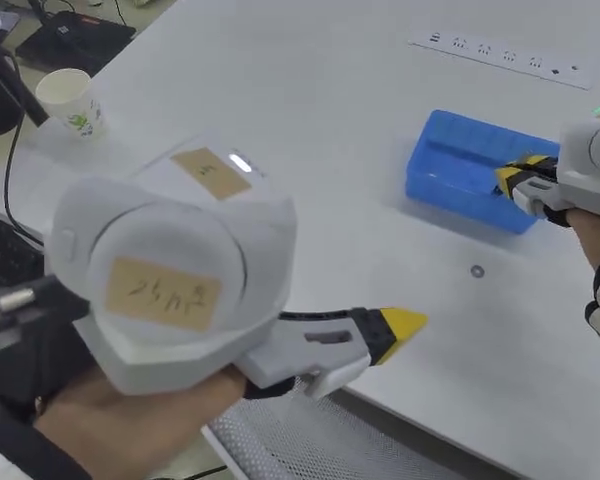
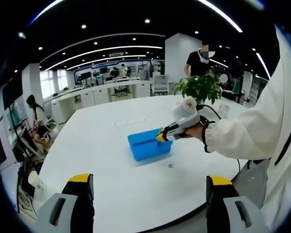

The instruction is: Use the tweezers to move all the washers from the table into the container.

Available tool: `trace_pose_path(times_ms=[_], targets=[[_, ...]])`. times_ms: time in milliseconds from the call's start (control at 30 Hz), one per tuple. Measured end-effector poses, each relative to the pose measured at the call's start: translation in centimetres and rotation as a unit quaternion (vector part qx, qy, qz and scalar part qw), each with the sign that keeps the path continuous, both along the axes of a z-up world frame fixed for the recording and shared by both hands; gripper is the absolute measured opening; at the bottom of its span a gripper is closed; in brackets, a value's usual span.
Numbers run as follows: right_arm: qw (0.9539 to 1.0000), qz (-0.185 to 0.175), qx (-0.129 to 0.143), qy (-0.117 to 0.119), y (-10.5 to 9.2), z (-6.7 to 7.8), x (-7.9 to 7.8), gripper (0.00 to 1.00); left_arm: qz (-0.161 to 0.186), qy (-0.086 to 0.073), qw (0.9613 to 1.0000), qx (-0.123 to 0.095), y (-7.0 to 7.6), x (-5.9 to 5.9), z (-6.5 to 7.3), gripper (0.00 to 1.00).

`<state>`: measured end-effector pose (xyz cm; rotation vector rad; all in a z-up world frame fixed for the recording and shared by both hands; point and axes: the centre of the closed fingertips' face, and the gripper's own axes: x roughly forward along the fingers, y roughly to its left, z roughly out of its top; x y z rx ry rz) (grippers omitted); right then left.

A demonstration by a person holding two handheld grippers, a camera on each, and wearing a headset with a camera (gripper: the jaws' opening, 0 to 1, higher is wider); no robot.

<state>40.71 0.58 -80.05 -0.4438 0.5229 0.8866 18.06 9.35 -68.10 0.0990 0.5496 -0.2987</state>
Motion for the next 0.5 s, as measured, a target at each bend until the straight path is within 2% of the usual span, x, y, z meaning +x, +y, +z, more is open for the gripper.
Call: trace_pose_path(times_ms=[233,333,500], targets=[[0.9992,0.000,0.036,-0.018,-0.2,3.1,-0.4,0.01,-0.001,-0.001,1.0000,0.001,-0.2,0.0,0.1,0.99],[0.9982,-0.004,0.057,-0.018,-0.4,4.3,-0.9,0.01,-0.001,-0.001,1.0000,0.001,-0.3,0.0,0.1,0.99],[0.9974,-0.003,0.071,-0.016,-0.6,5.3,-1.8,0.01,0.001,-0.003,1.0000,0.001,-0.2,0.1,0.2,0.99]])
